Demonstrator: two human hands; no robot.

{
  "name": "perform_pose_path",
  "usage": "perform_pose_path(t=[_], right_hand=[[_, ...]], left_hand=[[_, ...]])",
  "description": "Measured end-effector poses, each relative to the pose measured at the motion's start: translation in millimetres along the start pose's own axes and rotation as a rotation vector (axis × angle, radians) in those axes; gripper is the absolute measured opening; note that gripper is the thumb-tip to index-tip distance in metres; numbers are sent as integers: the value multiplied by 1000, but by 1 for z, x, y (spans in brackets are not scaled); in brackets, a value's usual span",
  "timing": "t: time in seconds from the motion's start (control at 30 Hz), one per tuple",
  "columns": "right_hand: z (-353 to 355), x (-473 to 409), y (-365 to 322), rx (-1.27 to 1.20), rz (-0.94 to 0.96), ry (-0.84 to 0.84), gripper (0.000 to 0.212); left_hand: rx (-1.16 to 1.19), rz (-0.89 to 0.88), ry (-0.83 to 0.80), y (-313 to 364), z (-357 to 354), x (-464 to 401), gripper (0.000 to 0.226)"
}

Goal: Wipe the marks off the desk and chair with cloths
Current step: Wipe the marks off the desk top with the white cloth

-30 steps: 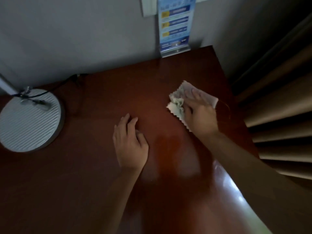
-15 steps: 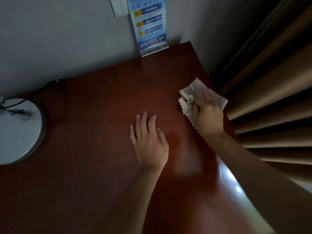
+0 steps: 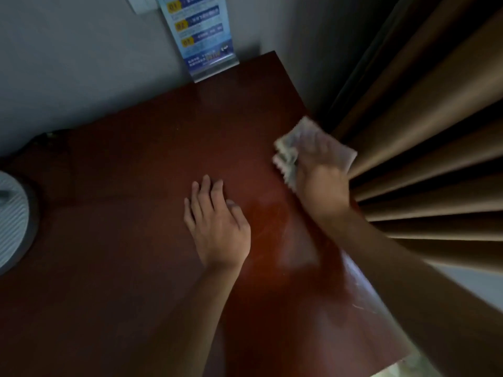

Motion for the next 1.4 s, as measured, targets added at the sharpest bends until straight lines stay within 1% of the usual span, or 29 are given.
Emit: perform_pose_path(t=[0.07,0.1,0.13,0.2,0.23,0.33,0.37,0.43,0.5,0.57,0.67,0.73,0.77,0.8,0.83,0.9,0.93,1.0,1.07,1.1,1.17,1.23,1.3,1.33,1.37,1.4], right_hand=[[-7,41,-47,-33,154,27,44],[-11,62,-66,-85,214,10,42],[-14,72,-75,-118,266,-6,39],[-13,53,-65,-112,332,-22,40],[-14,34,-52,-78,308,-20,43],[-8,-36,1,-28,77,-45,44],[-9,-54,15,-37,32,-61,44],[-9,-63,17,-7,-6,-63,45],[-10,-36,-2,21,36,-44,49],[-12,20,-38,-36,109,-16,55],[-17,105,-84,-133,202,-24,42],[-15,113,-83,-134,281,-60,40],[-14,102,-72,-98,302,-76,43],[-10,85,-58,-61,284,-78,48],[-6,64,-41,-40,228,-76,52],[-1,32,-8,-24,51,-65,47],[-1,25,-5,-35,-1,-54,45],[-4,50,-28,-37,5,-37,45],[-9,110,-77,-50,130,-63,53],[-14,145,-102,-87,198,-84,54],[-20,209,-146,-172,336,-140,47],[-22,234,-162,-219,437,-172,45],[-21,216,-150,-193,469,-166,46],[-19,195,-139,-154,437,-140,47],[-17,168,-122,-105,365,-94,49],[-17,140,-104,-63,277,-84,50]], left_hand=[[-17,-4,3,-1,0,0,44],[-31,-16,1,-1,-1,0,44],[-40,-28,-4,0,-1,1,45],[-34,-26,-6,0,0,1,46],[-21,-11,0,1,0,-1,46],[0,8,6,0,0,0,44],[-2,5,9,0,0,0,44],[4,3,13,0,-1,0,44],[15,2,17,0,-1,0,43],[19,-1,23,-1,-1,-1,43],[4,-19,20,1,0,-3,44],[-2,-10,10,1,2,-3,45],[7,-10,-2,3,3,-2,45],[22,-7,-11,4,4,-2,45],[37,3,-19,4,4,-1,45],[66,17,-35,2,6,1,45],[79,20,-47,1,6,-1,45],[114,16,-84,-1,6,-1,46],[168,17,-132,-7,10,-2,46],[202,16,-167,-9,11,-3,46],[245,-4,-221,-13,17,-4,45],[228,-60,-248,-19,24,0,43],[210,-129,-265,-27,32,7,39],[203,-164,-261,-31,38,11,38],[190,-204,-254,-36,44,15,38],[175,-241,-246,-40,48,19,37]])
Point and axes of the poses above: each hand's wrist, its own x-axis away from the middle knuckle, its own z-axis out of the back of the hand, y = z × x, the point moved 5 cm from there along -x, towards the middle knuckle, and after that the axes turned 12 degrees about z, right-handed, at the moved point
